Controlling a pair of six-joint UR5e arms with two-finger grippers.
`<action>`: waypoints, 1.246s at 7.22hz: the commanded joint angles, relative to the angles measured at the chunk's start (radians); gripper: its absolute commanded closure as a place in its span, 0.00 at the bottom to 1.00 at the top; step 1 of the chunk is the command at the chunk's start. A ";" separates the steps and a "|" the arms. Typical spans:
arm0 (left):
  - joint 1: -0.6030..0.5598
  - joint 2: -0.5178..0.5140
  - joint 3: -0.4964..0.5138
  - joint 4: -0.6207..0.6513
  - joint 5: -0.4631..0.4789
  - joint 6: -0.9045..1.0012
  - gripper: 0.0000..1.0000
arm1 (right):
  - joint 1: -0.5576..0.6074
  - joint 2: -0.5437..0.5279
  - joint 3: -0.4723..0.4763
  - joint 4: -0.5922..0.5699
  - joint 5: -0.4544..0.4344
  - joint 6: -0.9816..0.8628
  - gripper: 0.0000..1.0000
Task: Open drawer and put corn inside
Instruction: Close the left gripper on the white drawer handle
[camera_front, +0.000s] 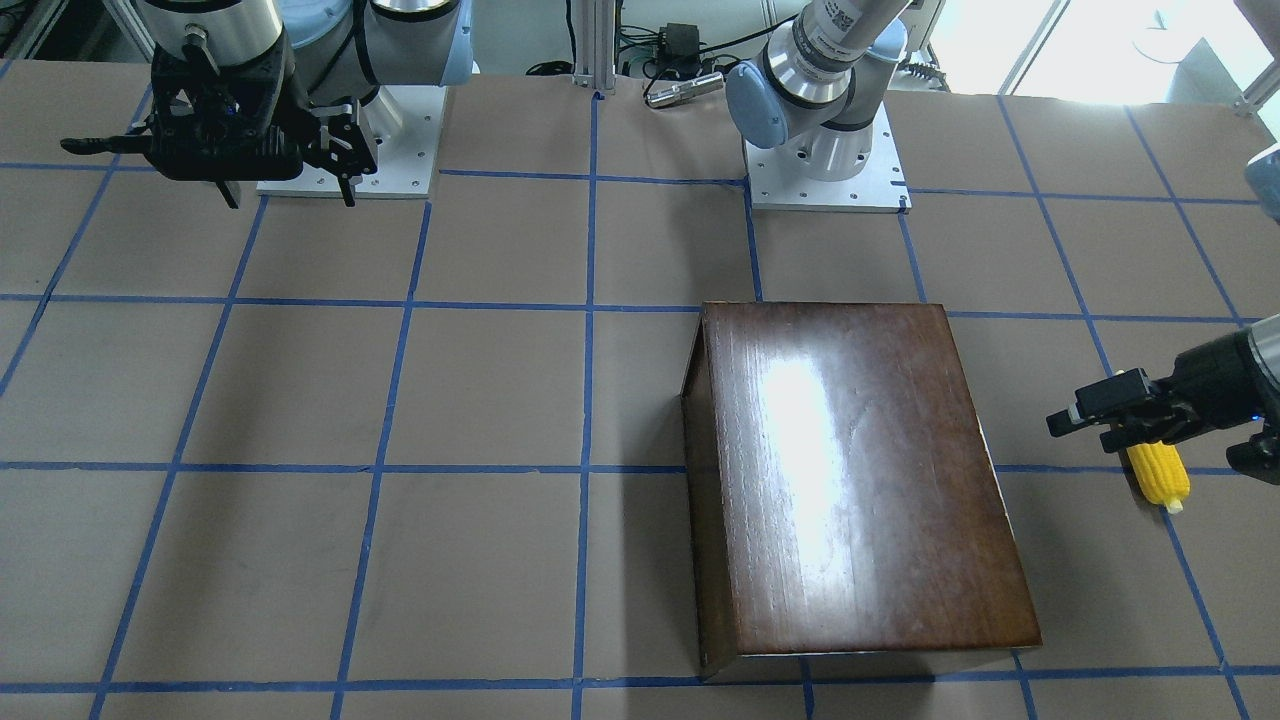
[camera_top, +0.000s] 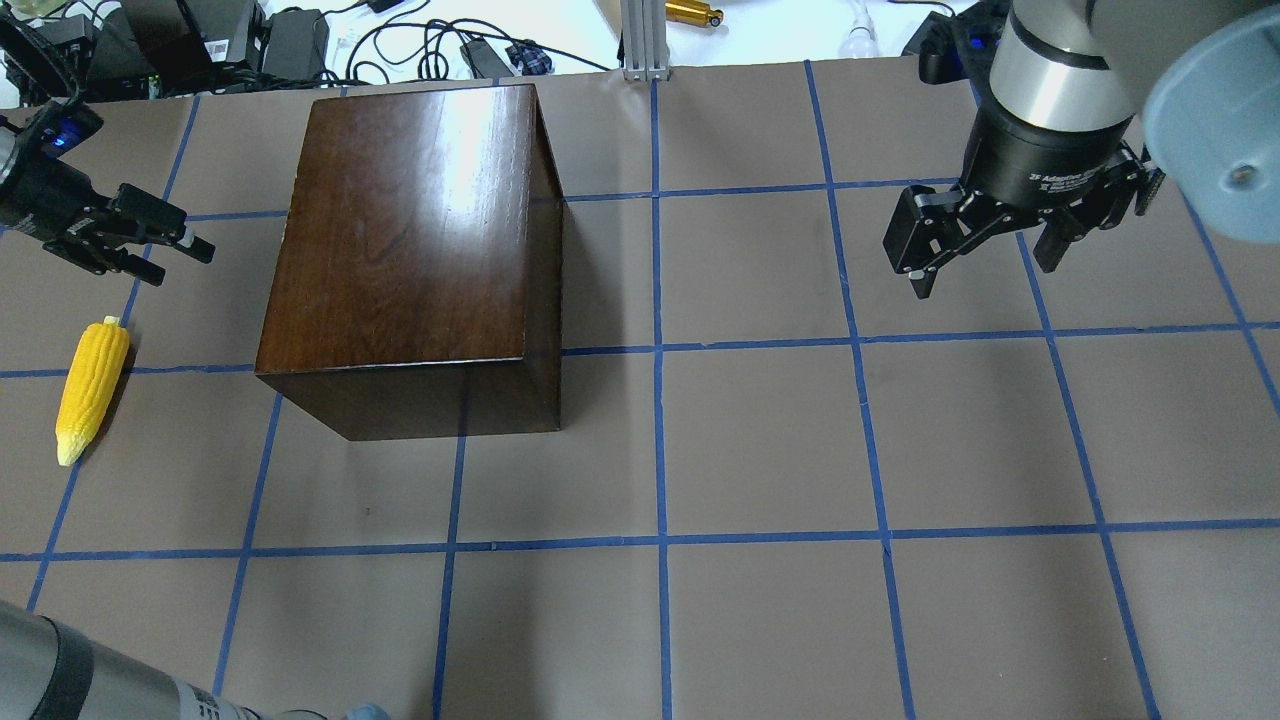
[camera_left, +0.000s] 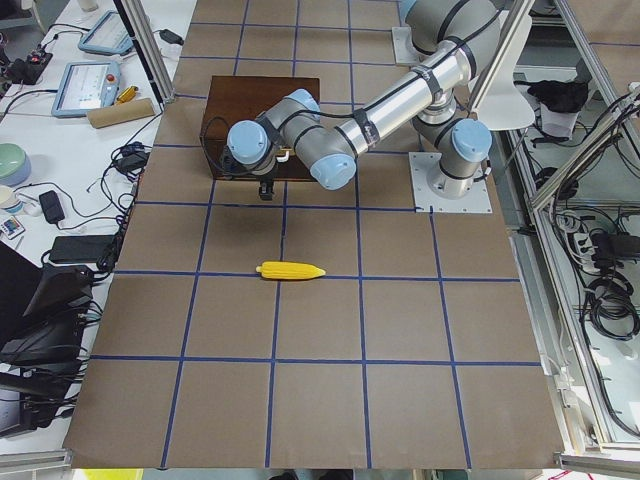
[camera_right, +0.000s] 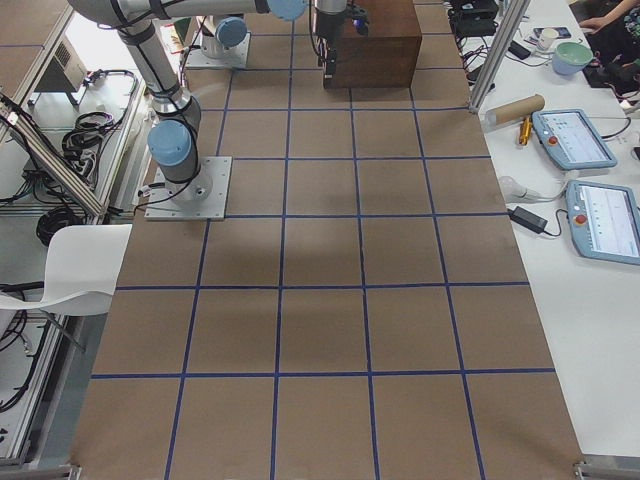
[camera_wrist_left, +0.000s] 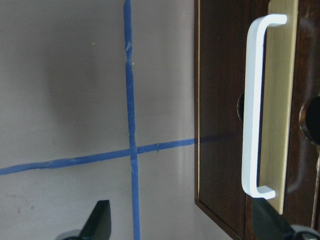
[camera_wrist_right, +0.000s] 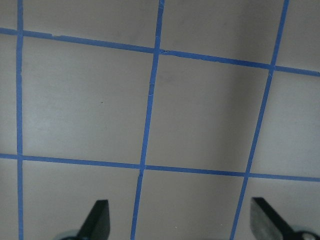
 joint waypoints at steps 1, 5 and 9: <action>-0.064 -0.040 0.005 0.053 -0.016 -0.059 0.00 | 0.000 0.000 0.000 -0.001 0.000 0.000 0.00; -0.119 -0.074 0.000 0.108 -0.007 -0.070 0.00 | 0.000 0.000 0.000 0.001 0.000 0.000 0.00; -0.119 -0.094 -0.001 0.107 -0.005 -0.071 0.00 | 0.000 0.000 0.000 -0.001 0.000 0.000 0.00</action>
